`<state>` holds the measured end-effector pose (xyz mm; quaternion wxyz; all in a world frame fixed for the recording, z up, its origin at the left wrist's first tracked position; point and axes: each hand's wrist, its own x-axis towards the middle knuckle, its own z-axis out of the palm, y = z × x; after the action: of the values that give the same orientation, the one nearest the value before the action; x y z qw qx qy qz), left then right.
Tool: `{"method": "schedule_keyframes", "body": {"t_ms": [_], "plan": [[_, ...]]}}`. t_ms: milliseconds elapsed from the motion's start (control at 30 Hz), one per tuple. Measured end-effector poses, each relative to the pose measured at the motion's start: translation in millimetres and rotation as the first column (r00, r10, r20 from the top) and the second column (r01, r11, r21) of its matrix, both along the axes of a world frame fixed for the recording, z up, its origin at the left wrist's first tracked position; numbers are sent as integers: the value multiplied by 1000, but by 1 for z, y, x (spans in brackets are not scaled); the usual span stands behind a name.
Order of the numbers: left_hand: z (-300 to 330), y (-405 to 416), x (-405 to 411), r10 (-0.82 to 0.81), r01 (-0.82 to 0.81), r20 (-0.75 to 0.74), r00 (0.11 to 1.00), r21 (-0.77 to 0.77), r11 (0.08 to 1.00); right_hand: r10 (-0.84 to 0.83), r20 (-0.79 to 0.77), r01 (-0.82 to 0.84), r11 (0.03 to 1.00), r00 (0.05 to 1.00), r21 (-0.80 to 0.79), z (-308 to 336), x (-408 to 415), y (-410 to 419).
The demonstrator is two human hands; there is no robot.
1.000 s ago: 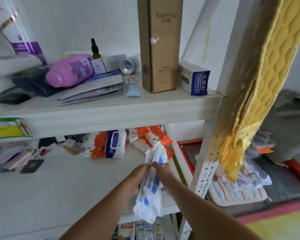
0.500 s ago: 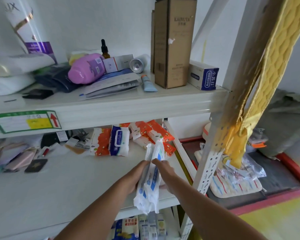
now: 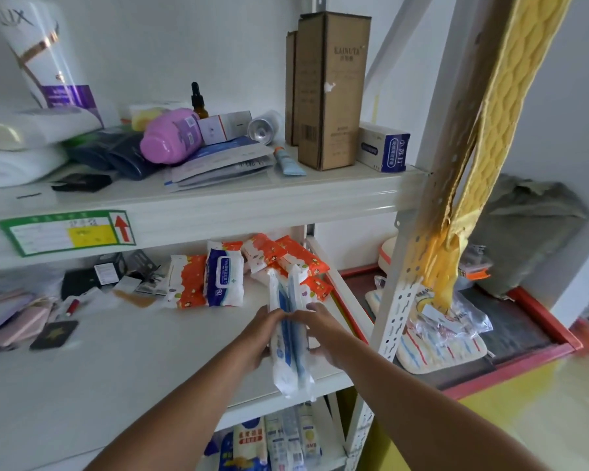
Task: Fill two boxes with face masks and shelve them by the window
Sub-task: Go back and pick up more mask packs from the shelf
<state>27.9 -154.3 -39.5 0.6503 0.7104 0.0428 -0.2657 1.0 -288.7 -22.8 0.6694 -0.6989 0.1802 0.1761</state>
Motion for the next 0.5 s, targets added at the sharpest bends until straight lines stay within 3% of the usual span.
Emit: {"method": "schedule_keyframes", "body": {"t_ms": [200,500], "plan": [[9,-7,-28,-22,22,1,1000,98,995,110,-1,-110,992,994,-59,1,-23,-7],[7,-37,-88,-139,144,-60,988,93,985,212,-143,-216,976,967,-14,19,-81,-63]]}}
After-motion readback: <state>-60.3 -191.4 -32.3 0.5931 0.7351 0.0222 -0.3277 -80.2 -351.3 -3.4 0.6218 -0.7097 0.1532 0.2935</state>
